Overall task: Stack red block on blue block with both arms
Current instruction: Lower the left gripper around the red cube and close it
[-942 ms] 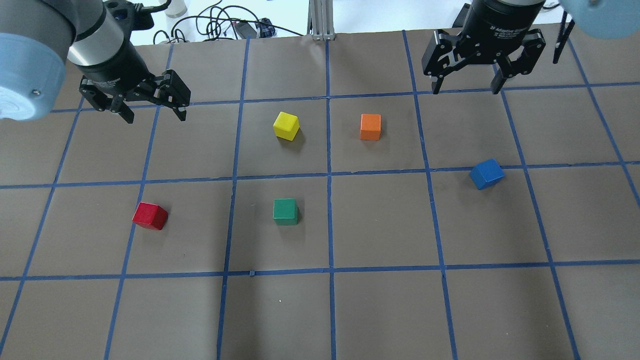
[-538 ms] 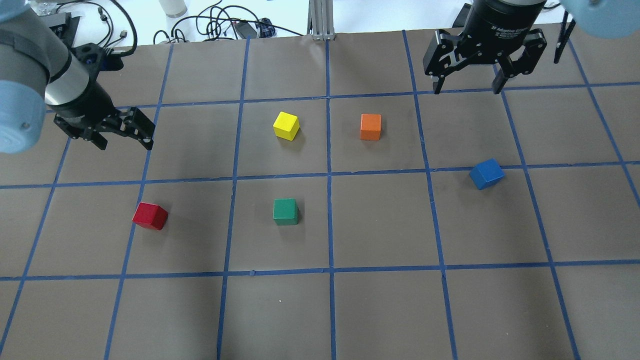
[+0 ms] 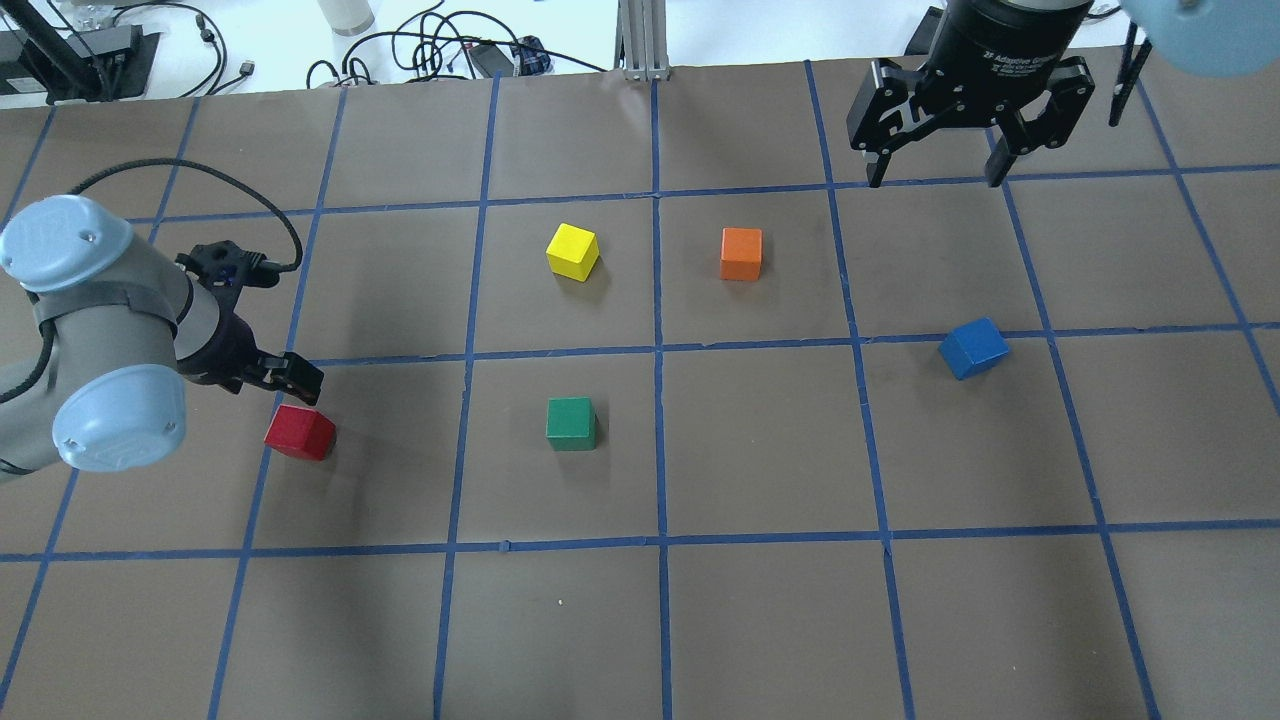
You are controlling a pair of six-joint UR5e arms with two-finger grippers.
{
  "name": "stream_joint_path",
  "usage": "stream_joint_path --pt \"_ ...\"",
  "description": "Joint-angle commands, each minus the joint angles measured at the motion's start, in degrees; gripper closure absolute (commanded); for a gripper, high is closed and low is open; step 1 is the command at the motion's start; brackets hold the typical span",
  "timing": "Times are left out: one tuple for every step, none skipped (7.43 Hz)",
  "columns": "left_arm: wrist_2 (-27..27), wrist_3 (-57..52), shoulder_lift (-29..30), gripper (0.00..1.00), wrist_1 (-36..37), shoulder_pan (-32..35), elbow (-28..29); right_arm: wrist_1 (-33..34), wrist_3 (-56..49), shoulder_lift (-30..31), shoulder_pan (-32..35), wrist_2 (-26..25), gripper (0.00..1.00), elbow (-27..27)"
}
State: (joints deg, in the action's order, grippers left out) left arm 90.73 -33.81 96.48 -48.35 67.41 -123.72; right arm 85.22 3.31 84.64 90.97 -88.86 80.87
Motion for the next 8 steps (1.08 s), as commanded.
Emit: stream_joint_path --pt "0.2 -6.7 2.4 0.0 1.1 -0.9 -1.4 0.0 0.0 0.0 0.0 0.0 0.0 0.0" --pt "0.1 -6.2 3.4 0.0 1.2 -0.9 -1.3 0.0 0.0 0.0 0.1 0.0 0.0 0.0" --pt "0.2 -5.8 4.0 0.0 1.2 -0.9 -1.4 -0.1 0.0 0.0 0.0 0.0 0.0 0.0" --pt "0.2 -5.8 4.2 0.04 1.2 -0.8 -1.3 -0.1 0.0 0.0 0.0 0.0 0.0 0.0" --pt "0.5 -5.8 4.1 0.44 1.2 -0.7 -1.2 -0.1 0.0 0.0 0.0 0.0 0.0 0.1" --pt "0.9 -5.2 3.8 0.73 0.7 -0.4 -1.2 -0.1 0.0 0.0 0.0 0.0 0.0 0.1" --pt "4.2 -4.3 2.9 0.9 0.0 0.3 -0.8 -0.2 0.0 0.0 0.0 0.0 0.0 0.0" --pt "5.2 -2.4 2.2 0.98 -0.2 1.4 -0.5 -0.3 0.1 0.1 0.1 0.0 0.0 0.0"
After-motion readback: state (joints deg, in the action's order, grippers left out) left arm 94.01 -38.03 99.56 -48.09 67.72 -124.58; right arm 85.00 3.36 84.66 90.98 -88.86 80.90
